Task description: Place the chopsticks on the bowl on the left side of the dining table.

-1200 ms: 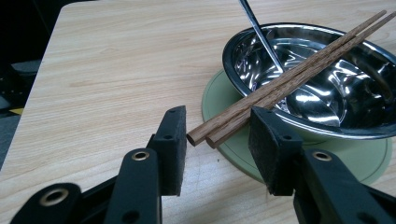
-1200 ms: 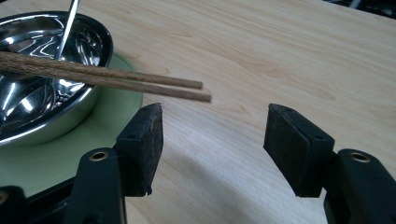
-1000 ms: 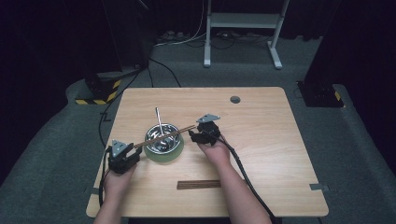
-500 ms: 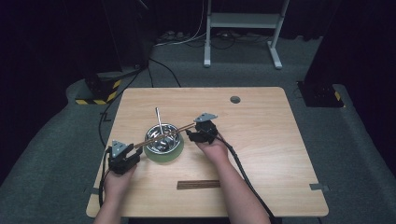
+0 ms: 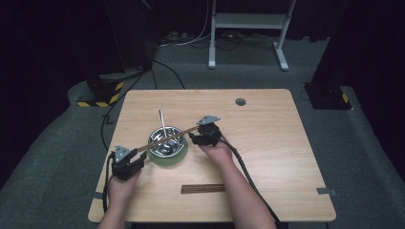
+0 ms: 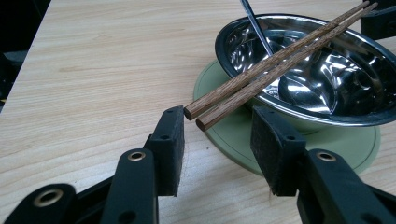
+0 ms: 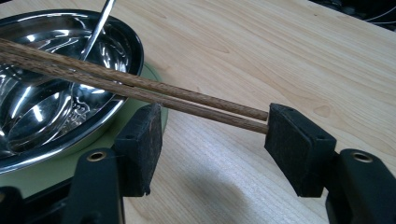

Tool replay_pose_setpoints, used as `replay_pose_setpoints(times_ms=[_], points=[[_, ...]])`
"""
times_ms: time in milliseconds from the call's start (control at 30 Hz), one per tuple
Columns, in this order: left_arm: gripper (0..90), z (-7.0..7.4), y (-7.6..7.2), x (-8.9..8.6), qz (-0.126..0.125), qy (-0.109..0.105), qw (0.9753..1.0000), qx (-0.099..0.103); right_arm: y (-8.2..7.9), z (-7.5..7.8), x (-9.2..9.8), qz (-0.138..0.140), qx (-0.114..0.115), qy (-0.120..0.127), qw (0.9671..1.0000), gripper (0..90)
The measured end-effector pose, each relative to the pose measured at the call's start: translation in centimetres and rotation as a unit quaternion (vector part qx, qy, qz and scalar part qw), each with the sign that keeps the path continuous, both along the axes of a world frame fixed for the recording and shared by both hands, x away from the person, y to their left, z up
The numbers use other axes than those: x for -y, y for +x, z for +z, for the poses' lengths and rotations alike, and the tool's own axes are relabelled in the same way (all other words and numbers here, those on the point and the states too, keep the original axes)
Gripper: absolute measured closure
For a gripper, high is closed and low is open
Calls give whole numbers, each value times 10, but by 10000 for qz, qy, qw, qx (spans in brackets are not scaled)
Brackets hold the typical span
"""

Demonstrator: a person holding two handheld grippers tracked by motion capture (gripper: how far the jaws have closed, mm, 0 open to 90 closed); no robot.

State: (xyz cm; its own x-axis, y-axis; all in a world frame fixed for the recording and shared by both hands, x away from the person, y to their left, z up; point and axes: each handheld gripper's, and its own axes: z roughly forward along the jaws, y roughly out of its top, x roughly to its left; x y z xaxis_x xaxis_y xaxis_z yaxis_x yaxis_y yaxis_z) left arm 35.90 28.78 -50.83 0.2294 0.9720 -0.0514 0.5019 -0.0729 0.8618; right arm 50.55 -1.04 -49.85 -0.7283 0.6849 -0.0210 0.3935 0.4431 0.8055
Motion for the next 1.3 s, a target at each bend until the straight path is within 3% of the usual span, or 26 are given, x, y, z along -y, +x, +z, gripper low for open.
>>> replay_pose_setpoints(times_ms=[267,1100,1300], points=[[547,-1,2,-2,-8,-5,10000,-11,-5,0,2,54,20,-64,10000,375],[557,-3,7,-8,-158,-121,9997,121,-54,-8,23,95,35,82,9999,398],[554,-3,10,-7,-176,-73,9997,127,-59,-9,26,53,-5,129,9999,398]])
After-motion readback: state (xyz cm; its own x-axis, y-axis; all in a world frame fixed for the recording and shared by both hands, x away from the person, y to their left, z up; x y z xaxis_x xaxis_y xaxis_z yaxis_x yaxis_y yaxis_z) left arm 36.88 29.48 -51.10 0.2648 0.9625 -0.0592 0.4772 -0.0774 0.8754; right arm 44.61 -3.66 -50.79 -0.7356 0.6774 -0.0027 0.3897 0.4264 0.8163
